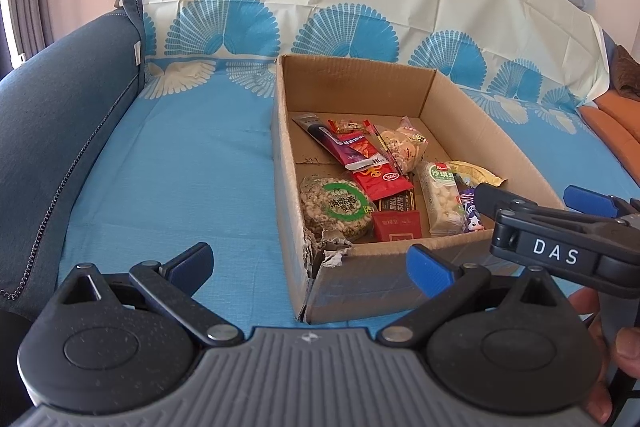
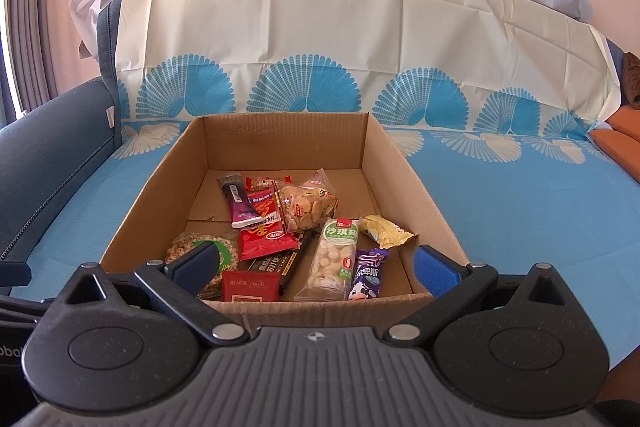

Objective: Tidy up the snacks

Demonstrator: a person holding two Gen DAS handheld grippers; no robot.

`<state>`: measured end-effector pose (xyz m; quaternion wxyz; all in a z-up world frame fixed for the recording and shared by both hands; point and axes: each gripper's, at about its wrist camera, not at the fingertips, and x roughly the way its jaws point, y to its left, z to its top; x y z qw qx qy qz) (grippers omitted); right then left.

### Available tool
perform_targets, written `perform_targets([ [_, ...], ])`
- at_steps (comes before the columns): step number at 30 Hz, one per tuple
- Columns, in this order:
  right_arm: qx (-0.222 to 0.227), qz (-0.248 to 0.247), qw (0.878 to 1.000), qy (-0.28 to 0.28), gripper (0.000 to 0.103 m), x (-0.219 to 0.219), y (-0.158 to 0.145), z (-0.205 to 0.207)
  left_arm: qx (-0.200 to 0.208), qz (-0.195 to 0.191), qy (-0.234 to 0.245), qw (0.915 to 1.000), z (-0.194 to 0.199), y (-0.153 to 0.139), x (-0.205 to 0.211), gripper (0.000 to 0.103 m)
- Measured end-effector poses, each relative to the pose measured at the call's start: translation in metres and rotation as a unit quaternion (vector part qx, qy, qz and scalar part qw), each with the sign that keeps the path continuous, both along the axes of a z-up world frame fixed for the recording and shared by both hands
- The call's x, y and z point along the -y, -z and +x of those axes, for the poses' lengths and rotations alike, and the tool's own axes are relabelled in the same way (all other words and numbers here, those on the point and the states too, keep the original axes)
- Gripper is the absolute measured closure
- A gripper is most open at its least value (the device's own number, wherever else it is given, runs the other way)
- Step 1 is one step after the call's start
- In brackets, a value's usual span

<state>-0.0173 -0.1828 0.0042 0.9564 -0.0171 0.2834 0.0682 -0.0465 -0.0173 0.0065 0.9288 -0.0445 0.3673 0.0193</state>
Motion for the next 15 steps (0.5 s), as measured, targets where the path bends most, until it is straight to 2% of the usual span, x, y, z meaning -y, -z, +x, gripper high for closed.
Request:
perform_targets([
  [15,0.001,0.004,1.000,0.005,0.001,-0.0015,-0.0007,0.0011,0.002,0.002,0.002,1.0000,0.0036,0.0057,0.0015,0.000],
])
